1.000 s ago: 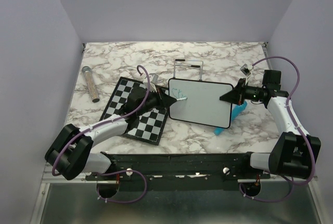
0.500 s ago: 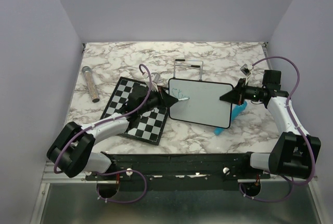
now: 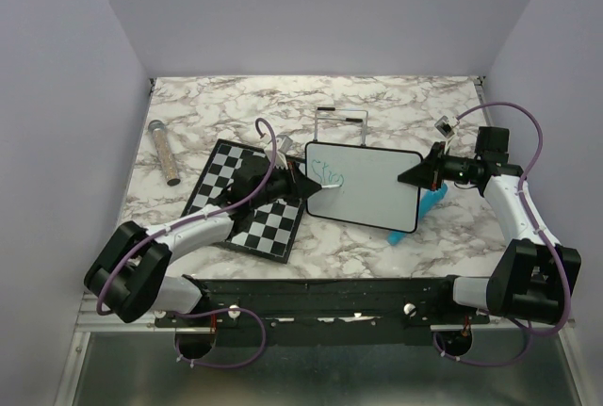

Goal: Write a sentence on the whiteboard

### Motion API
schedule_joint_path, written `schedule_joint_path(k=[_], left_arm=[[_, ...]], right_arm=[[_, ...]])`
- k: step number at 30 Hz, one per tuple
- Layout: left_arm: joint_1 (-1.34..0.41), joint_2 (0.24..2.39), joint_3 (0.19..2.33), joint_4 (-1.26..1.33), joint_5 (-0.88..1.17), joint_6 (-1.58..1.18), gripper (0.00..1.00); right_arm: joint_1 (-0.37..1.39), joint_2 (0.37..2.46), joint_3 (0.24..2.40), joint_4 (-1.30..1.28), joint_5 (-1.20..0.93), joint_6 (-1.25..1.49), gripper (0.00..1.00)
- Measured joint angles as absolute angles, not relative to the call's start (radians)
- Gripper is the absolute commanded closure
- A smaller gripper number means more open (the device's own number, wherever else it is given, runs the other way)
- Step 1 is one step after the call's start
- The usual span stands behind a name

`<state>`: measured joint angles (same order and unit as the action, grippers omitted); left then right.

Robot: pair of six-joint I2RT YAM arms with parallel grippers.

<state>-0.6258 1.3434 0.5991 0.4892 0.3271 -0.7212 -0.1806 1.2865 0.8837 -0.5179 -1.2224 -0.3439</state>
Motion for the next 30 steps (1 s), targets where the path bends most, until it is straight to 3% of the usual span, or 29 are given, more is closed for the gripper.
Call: schedule_joint_path(k=[30], left_arm=[[-0.630, 1.307, 0.639, 0.449, 0.273, -0.670, 1.00]], right_arm=[[-0.181, 1.287, 0.884, -0.517, -1.223, -0.347, 1.00]])
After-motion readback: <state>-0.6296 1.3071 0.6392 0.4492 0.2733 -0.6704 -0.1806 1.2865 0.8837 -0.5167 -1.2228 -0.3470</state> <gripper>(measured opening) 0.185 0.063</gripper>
